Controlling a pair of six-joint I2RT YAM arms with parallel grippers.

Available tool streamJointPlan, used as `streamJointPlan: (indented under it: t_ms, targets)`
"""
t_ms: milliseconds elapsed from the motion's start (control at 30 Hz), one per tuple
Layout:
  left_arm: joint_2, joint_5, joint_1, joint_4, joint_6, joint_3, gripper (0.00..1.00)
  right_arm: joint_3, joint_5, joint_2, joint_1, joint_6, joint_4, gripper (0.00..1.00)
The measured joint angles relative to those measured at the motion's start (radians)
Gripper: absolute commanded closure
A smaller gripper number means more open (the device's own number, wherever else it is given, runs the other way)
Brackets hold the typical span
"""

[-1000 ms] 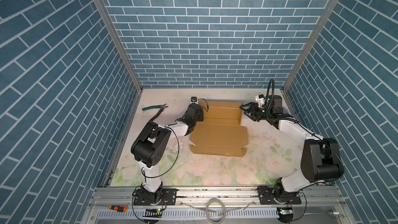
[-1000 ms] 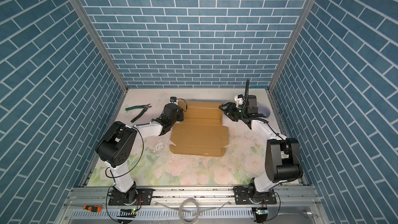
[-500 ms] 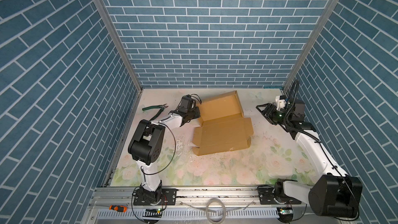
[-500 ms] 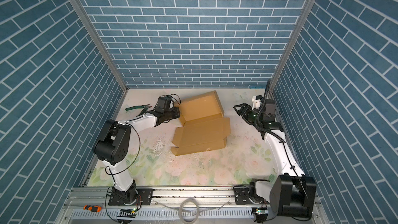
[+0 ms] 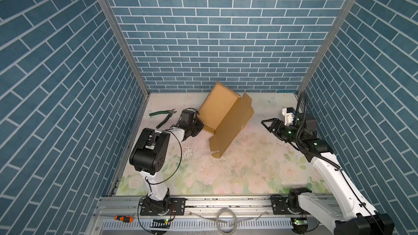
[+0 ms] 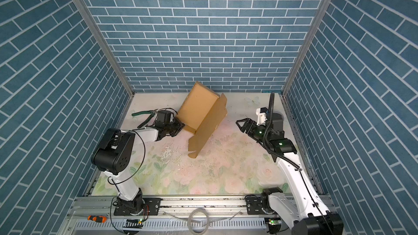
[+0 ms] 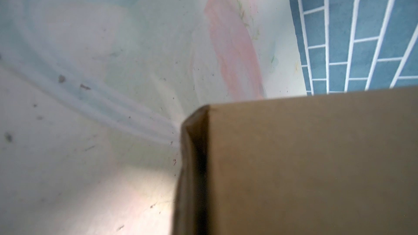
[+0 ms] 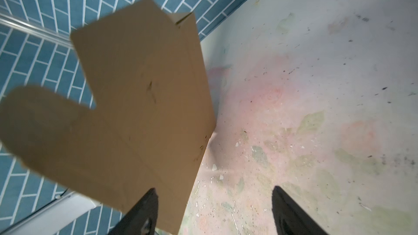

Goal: Fold the paper box

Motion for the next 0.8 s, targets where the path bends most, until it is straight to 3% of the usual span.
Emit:
streamJointPlan:
  t_ms: [467, 800]
  targets:
    - [-0.045, -0.135, -0.07, -0.052, -0.173, -0.02, 1.0, 0.119, 0.282, 0.049, 0.278, 0.084, -0.031, 0.27]
    - [-0.056, -0.165, -0.1, -0.075, -0.274, -0.029, 1.0, 0.194, 0.387, 0.222, 0.394, 0.089, -0.011, 0.32]
